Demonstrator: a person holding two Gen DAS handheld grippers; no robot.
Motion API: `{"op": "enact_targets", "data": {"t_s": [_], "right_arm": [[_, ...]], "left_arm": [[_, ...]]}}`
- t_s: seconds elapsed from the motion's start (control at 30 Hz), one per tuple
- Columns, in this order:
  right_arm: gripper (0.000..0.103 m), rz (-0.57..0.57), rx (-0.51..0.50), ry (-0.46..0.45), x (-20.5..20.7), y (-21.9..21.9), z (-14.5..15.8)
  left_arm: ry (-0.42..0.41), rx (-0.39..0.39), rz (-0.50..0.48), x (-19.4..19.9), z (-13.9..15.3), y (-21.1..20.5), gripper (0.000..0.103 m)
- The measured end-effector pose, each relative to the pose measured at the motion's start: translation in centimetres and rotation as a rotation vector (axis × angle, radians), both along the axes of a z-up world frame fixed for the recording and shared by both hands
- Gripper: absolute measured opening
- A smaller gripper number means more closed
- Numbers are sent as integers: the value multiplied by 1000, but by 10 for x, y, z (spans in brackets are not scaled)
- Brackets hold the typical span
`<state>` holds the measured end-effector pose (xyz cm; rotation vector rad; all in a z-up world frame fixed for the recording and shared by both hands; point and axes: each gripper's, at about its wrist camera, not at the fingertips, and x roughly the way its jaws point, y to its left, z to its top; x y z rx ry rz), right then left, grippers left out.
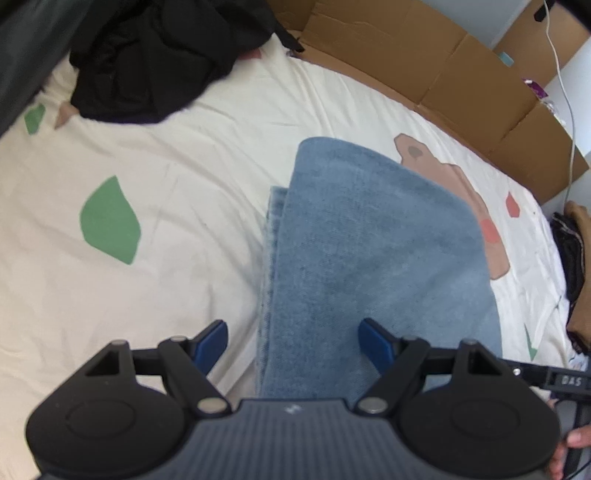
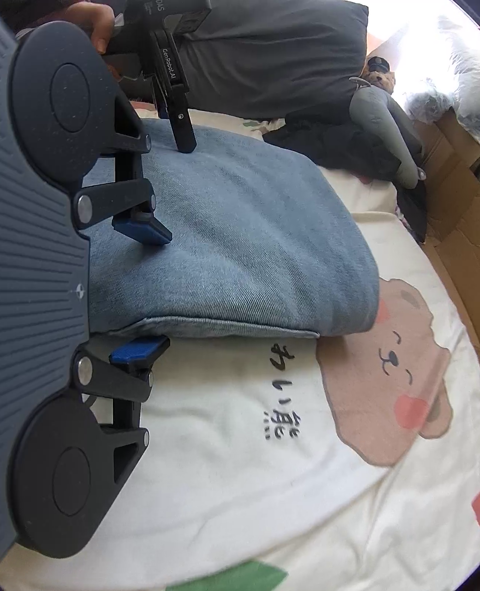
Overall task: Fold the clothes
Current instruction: 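Press the folded jeans with the left gripper while the right gripper pinches the edge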
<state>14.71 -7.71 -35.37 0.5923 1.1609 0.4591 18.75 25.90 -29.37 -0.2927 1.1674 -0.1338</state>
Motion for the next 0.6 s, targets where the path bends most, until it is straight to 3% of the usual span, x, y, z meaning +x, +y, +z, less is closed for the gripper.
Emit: {"op": "enact_targets", "data": {"t_s": [0.13,0.23,0.3,0.6], "right_arm": [[61,8,13,6,3,6,-9],[56,13,16,5,5,8,-8],[47,13,21,5,4,8,-6],[31,19,-10,-19,3,13,12]], "left_arm": [[31,-67,25,4,-12,7,89],[54,-138,32,6,-17,9,84],[75,-172,4,8,-19,5,79],[100,-173,-5,13,-20,2,78]]}}
